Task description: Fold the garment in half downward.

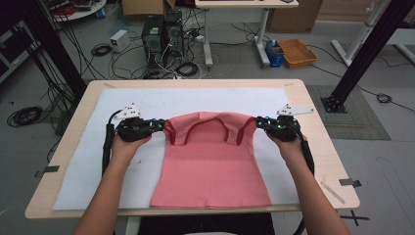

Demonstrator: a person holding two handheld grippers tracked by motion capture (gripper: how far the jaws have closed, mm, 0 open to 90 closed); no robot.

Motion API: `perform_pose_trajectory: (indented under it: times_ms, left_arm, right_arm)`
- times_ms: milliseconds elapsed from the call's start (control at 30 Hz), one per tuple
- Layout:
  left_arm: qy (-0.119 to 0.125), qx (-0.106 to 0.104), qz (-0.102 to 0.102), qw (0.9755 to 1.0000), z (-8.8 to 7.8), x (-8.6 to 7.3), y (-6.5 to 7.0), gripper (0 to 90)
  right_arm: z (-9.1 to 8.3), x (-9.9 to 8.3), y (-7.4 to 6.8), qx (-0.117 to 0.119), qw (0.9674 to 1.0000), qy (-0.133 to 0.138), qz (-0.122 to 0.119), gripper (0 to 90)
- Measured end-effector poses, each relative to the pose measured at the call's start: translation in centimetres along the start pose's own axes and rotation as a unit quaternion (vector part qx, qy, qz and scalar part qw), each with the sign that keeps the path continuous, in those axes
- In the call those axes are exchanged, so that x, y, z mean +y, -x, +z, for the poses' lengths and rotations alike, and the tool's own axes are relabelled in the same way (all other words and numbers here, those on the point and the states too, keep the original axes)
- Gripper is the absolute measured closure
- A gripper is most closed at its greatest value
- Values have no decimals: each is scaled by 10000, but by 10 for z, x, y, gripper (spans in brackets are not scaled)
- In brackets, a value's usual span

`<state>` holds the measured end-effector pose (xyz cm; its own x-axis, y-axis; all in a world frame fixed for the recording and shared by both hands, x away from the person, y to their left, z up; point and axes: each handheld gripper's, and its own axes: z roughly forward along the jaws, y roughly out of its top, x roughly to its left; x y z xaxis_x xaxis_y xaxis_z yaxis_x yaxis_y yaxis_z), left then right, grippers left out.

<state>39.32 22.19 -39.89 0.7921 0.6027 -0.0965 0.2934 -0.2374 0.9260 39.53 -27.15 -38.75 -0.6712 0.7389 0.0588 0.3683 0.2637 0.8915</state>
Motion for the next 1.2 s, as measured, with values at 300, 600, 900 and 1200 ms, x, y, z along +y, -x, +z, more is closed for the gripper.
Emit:
perform_pose_trajectory:
  times_ms: [300, 600, 900, 1200]
  left_arm:
    - [-85, -247, 265, 9993, -20, -16, 28, 827]
    - [-224, -425, 232, 9986, -37, -48, 56, 827]
    - [-510, -533, 221, 9970, -36, -68, 67, 823]
    - [-504, -590, 230, 9967, -39, -71, 69, 823]
  right_arm:
    - [-22, -28, -16, 207, 9997, 49, -142, 836]
    - [-46, -60, -37, 637, 9970, -35, -428, 831]
    - [-53, -82, -53, 764, 9953, -258, -541, 831]
    - [-54, -86, -54, 792, 9952, -293, -490, 831]
